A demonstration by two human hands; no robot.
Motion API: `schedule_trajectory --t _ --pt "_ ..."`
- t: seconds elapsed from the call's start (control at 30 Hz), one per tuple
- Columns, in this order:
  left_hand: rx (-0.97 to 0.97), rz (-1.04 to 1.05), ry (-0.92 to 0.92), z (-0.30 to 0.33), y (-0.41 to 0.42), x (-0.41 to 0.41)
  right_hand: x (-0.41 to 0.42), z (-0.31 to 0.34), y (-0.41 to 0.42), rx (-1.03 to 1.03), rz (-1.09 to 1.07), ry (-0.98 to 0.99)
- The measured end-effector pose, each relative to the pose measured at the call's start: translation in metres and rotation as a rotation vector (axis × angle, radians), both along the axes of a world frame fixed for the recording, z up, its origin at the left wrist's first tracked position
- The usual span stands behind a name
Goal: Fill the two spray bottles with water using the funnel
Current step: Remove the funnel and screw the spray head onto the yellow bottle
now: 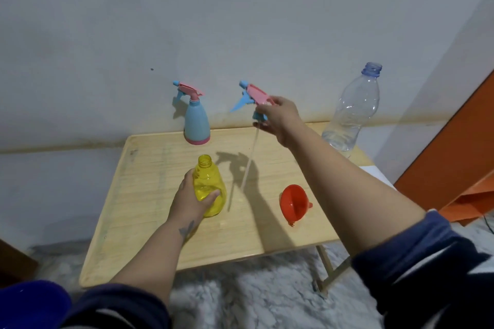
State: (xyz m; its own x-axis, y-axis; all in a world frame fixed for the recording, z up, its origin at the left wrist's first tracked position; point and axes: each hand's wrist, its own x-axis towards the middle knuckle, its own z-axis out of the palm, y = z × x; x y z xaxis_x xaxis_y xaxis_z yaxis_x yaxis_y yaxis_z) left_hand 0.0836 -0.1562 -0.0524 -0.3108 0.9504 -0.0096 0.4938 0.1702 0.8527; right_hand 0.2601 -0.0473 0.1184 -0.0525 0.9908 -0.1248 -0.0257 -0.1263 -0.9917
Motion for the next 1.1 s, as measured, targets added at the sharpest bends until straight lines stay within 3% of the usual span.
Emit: schedule_trajectory --t 0.17,0.47,0.9,1.1 --pt "-0.023 -0.007 0.001 0.001 0.001 0.001 -0.024 0.037 -0.024 0.226 0.021 0.141" --pt "-0.021 0.0 -0.015 0.001 0.001 0.002 -0.057 0.03 -0.037 0.464 -0.026 -0.019" --pt "0.056 0.036 -0.006 0.006 -0.004 0.008 -0.059 -0.074 -0.064 0.317 0.182 -0.25" --pt "0.122 0.027 -0.076 0.016 -0.008 0.013 -0.051 -0.059 -0.051 0.14 0.292 -0.109"
